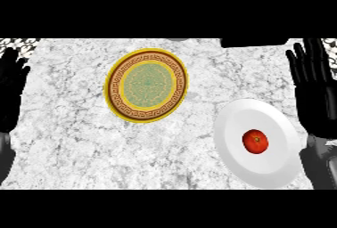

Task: Pick the tomato from the plate and place it in the plate

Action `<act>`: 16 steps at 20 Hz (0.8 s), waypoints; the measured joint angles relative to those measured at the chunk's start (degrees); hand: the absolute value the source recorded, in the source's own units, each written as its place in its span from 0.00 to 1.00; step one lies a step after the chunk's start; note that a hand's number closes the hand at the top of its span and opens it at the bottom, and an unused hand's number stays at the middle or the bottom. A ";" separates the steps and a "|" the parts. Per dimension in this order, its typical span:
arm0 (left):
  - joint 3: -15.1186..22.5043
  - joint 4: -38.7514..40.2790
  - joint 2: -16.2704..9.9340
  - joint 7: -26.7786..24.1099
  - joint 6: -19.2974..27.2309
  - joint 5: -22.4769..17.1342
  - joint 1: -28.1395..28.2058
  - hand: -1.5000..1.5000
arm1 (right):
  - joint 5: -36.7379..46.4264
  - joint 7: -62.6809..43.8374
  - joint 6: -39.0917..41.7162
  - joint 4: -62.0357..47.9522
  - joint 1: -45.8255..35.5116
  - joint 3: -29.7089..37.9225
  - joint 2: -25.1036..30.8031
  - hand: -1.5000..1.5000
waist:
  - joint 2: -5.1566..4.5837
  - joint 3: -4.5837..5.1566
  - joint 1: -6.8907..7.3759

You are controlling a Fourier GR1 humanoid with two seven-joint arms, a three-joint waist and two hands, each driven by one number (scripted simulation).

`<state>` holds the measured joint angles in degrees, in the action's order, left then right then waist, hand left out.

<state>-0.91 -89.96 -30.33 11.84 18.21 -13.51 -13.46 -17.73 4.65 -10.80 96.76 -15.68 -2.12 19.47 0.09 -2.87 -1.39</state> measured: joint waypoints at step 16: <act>13.91 6.48 14.70 0.81 -6.37 -2.92 11.61 0.50 | 2.96 19.52 15.37 -26.49 0.54 13.37 14.59 0.00 | -0.57 2.79 1.69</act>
<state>12.99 -83.49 -15.63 12.65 11.84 -16.44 -1.85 -14.77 24.17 4.58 70.28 -15.14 11.25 34.06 -0.49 -0.09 0.30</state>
